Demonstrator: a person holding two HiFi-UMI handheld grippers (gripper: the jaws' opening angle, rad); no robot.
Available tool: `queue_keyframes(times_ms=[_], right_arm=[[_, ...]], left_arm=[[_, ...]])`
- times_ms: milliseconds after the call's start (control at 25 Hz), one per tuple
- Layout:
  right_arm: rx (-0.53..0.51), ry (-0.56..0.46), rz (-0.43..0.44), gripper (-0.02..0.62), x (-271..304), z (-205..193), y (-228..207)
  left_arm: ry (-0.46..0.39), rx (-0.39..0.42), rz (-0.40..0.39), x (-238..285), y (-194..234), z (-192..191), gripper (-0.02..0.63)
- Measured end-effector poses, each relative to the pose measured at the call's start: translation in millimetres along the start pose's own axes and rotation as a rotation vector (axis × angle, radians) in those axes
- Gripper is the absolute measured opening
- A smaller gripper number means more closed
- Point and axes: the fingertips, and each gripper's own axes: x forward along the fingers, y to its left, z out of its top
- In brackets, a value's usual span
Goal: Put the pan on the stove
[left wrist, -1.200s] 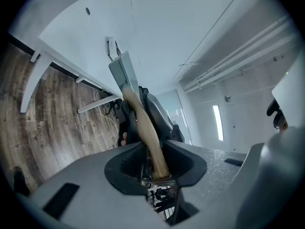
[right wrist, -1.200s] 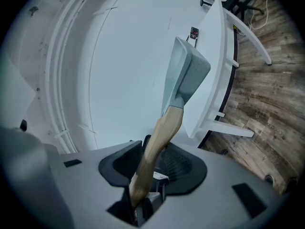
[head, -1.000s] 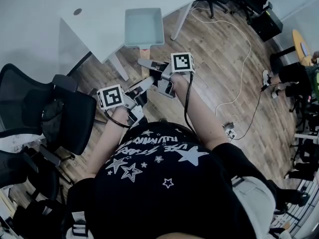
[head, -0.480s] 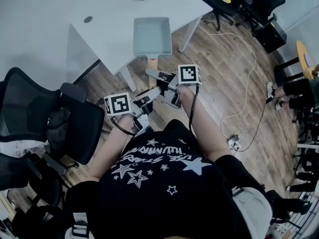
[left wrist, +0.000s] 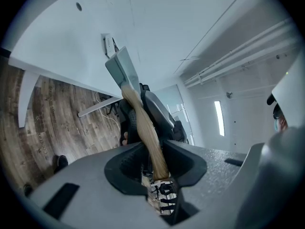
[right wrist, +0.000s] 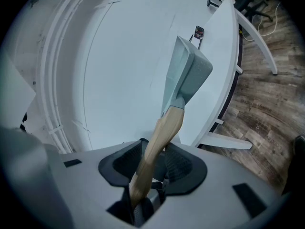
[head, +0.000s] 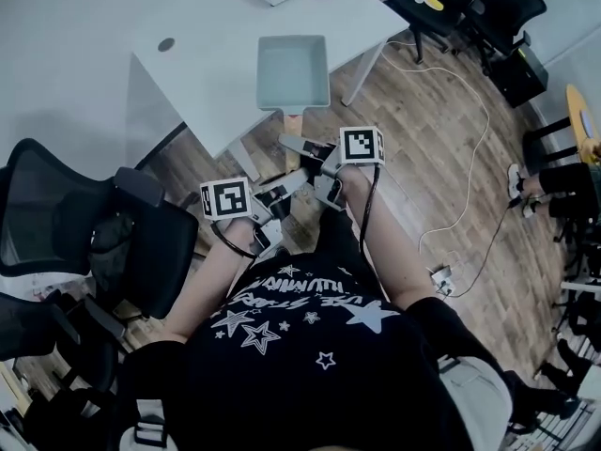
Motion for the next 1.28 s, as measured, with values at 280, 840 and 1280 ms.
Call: queue_keyframes(times_ms=[280,840,1280], right_arm=[[-0.002,0.048,0.047,0.152,1,32,-10],[-0.012,0.173,0.116,0.152,-18,176,-53],[-0.019,0.257,0.13,0.153,-36,230,-79]], left_arm=[[-0.063,0.024,0.031,26,7,25,0.114],[-0.194,0.04,0.095,152,26,124,0.114],[-0.266,0.037,0.113,215,38,155,0.114]])
